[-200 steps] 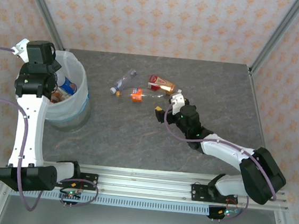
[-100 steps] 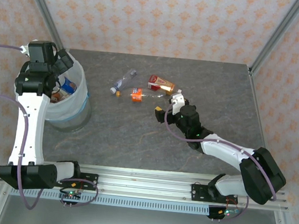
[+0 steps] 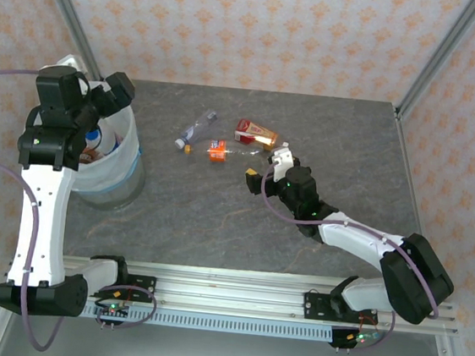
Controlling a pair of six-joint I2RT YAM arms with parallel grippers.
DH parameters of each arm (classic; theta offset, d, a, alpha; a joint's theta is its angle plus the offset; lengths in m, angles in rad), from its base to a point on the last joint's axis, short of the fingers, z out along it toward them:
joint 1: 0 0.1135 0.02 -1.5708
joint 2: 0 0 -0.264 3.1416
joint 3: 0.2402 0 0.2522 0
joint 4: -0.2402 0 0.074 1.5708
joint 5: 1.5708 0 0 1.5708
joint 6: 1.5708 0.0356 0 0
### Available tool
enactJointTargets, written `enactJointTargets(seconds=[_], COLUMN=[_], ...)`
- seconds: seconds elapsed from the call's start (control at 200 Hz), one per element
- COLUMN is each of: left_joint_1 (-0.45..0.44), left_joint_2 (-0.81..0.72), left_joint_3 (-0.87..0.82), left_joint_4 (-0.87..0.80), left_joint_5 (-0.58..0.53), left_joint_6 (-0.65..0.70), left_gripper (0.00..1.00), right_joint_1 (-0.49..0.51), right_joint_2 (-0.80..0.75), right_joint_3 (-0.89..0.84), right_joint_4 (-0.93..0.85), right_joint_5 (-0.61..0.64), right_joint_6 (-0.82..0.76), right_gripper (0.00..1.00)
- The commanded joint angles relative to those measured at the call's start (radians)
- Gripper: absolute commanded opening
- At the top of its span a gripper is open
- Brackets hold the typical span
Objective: Put the plastic bottles in the bin
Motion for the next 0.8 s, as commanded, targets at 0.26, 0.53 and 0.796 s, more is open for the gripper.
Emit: enactJointTargets(seconds=[0.26, 0.53, 0.796], left_joint_1=[-0.146, -0.273, -0.398], left_joint_2=[0.014, 0.085, 0.245], left_joint_3=[0.012, 0.022, 0.05], left_joint_4=[0.113, 0.142, 0.134], left_joint_5=[0.132, 0.16, 0.111], left_joint_6=[0.032, 0.046, 0.035], left_gripper=[1.0, 1.0, 1.0], right_joint_1=[-0.002, -0.002, -0.001], right_joint_2=[-0.004, -0.009, -0.021], right_joint_3=[0.025, 0.022, 0.018], right_joint_4=[0.007, 0.012, 0.013], right_joint_5=[0.023, 0.04, 0.105], right_joint_6=[0.026, 0.029, 0.064], right_gripper=[0.99, 0.99, 0.99])
